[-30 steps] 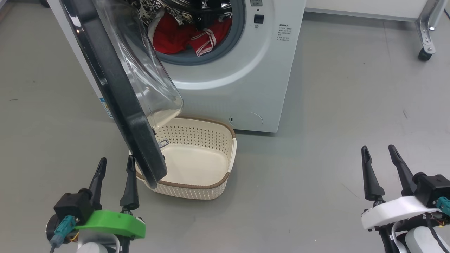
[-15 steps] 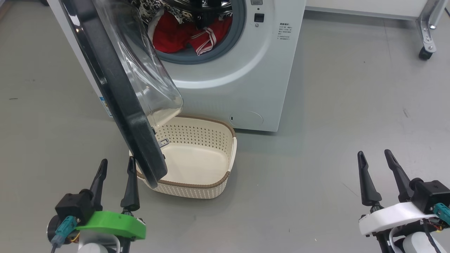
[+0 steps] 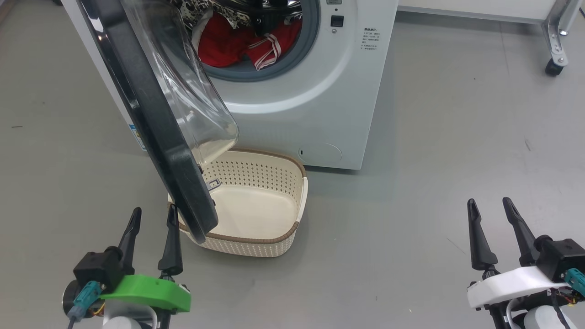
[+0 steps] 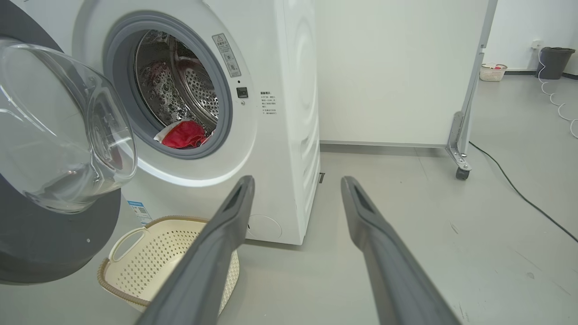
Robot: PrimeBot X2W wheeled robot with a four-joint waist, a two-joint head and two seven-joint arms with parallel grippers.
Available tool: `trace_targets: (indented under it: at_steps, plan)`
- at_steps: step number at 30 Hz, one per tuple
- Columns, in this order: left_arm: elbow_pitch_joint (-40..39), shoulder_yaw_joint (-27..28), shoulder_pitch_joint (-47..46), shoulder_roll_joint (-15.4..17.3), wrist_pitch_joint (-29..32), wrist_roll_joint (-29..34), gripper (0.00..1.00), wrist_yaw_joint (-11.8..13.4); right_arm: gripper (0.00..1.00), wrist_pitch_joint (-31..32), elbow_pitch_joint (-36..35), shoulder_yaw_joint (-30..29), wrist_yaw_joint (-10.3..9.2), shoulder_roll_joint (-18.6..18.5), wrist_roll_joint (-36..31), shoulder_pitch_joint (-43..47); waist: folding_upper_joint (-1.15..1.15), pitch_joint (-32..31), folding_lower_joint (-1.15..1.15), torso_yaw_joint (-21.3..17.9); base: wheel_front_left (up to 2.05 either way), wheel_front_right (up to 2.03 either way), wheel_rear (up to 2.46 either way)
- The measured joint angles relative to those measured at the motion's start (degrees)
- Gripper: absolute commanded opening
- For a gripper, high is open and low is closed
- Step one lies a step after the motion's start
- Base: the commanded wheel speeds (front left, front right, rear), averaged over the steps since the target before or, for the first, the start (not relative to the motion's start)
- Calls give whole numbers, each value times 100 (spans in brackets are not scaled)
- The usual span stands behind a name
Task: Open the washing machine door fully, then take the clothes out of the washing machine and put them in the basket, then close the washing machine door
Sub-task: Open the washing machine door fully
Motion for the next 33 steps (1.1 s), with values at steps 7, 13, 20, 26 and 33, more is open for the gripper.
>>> trace_targets:
  at_steps: [7,13,20,26,33]
  plan:
    - [7,-14,0,0,0,-1,100,-1,100,0,0,-44,66,83,-11,3,0,12,0,3,0,0,0]
    - [35,-57,0,0,0,-1,0,-36,100,0,2,-80,112,107,-69,7,0,17,0,6,0,0,0]
    - [21,-37,-1,-1,0,-3,0,-52,100,0,5,-132,151,137,-104,15,0,19,0,9,0,0,0]
    - [-137,87,-19,-1,0,0,0,-52,100,0,26,-157,202,199,-155,20,0,16,0,11,0,0,0]
    - [-468,352,-326,-3,0,129,0,-58,100,0,119,-168,293,269,-249,22,0,-63,0,10,0,0,0]
